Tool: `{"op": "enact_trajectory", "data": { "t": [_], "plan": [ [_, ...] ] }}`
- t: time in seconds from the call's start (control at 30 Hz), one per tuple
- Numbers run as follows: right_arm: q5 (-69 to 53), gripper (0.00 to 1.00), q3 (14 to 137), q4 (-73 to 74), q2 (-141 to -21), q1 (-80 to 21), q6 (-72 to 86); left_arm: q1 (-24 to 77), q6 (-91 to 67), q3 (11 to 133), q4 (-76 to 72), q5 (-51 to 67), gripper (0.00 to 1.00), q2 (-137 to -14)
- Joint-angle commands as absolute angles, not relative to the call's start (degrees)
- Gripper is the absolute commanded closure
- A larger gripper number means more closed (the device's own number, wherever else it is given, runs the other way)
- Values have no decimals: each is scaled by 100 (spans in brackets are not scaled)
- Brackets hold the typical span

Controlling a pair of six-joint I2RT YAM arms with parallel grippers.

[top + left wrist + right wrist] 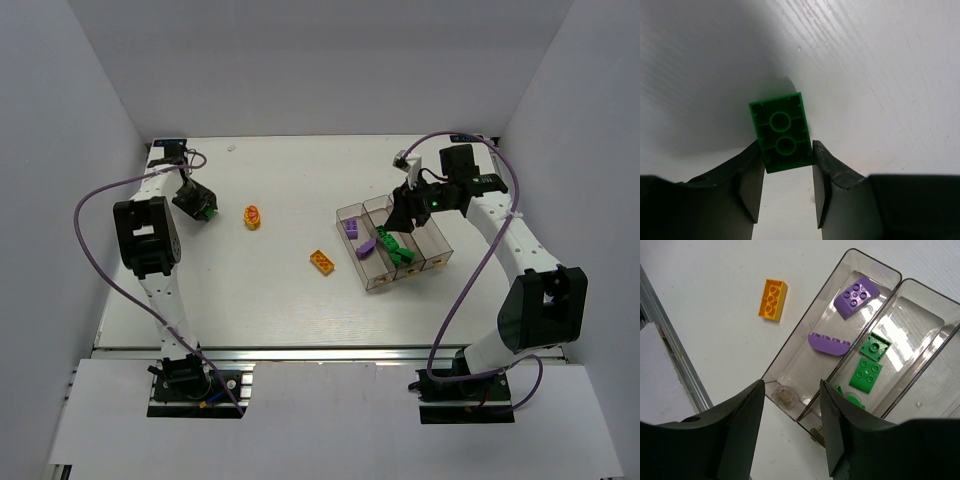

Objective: Sort the legos into containers by color

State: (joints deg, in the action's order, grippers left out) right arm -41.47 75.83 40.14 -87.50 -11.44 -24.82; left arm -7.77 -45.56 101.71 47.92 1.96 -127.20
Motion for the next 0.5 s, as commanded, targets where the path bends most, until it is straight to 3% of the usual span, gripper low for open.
{"op": "enact_trajectory", "data": {
  "t": [0.0, 0.2, 0.33, 0.37, 0.47],
  "plan": [
    [-4157, 46, 7594, 3894, -8631, -1195, -2479, -853, -4553, 10038, 4703, 360, 55, -12507],
    [-4140, 47, 7655, 3929, -8649, -1221, -2531, -905, -4316, 9625, 4360, 886, 91, -12025],
    [-4061, 55, 7585, 3938, -8596, -1266, -2646, -528, -4078, 8905, 3038, 2358, 100, -10876],
    [-4017, 60, 7568, 3903, -8578, -1300, -2611, -440, -4200, 8451, 2641, 2747, 100, -10663],
    [-3623, 92, 7524, 3613, -8604, -1327, -2217, 43, -4612, 7965, 1550, 3626, 100, -10171]
  ]
}}
